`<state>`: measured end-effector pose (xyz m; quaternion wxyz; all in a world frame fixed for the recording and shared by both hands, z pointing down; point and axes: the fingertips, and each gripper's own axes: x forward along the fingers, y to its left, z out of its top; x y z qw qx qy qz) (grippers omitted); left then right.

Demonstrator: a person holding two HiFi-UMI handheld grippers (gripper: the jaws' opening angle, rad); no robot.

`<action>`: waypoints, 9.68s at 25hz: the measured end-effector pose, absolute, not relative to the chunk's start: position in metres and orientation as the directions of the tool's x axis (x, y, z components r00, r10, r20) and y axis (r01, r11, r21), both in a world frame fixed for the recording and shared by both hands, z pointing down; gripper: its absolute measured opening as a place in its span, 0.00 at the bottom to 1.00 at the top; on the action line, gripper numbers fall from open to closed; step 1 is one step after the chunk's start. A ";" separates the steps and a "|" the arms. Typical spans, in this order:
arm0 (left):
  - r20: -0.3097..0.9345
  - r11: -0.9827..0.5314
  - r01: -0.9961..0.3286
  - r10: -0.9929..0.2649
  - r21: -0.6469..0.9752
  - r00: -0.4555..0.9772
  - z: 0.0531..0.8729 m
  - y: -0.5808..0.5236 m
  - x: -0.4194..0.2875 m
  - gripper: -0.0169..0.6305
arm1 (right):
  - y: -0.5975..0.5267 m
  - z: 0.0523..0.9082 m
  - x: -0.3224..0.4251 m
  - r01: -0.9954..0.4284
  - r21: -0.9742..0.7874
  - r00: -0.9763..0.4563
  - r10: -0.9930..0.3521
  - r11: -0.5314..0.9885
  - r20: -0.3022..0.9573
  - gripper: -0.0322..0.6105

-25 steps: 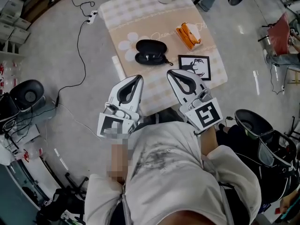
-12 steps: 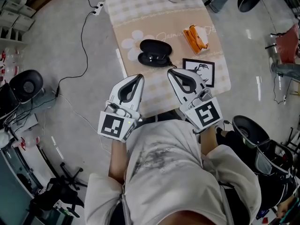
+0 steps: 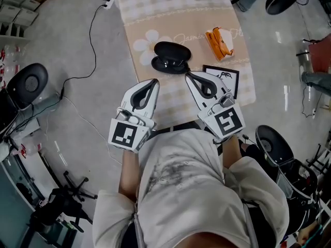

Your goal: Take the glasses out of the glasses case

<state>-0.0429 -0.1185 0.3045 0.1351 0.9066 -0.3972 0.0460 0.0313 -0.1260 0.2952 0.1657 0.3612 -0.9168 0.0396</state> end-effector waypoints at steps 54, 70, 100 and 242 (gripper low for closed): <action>0.358 -0.592 -0.737 -0.644 0.326 0.676 0.435 -0.158 -0.014 0.04 | -0.191 0.450 0.024 -0.558 0.086 -0.647 -0.497 0.826 0.578 0.09; 0.379 -0.591 -0.729 -0.622 0.346 0.685 0.457 -0.156 -0.007 0.04 | -0.185 0.490 0.020 -0.468 0.125 -0.605 -0.421 0.875 0.676 0.15; 0.378 -0.581 -0.736 -0.632 0.347 0.677 0.484 -0.156 -0.010 0.04 | -0.173 0.542 0.003 -0.312 0.158 -0.552 -0.314 0.937 0.773 0.21; 0.412 -0.613 -0.708 -0.577 0.352 0.705 0.507 -0.065 -0.043 0.04 | -0.066 0.579 -0.022 -0.293 0.167 -0.480 -0.296 0.941 0.826 0.08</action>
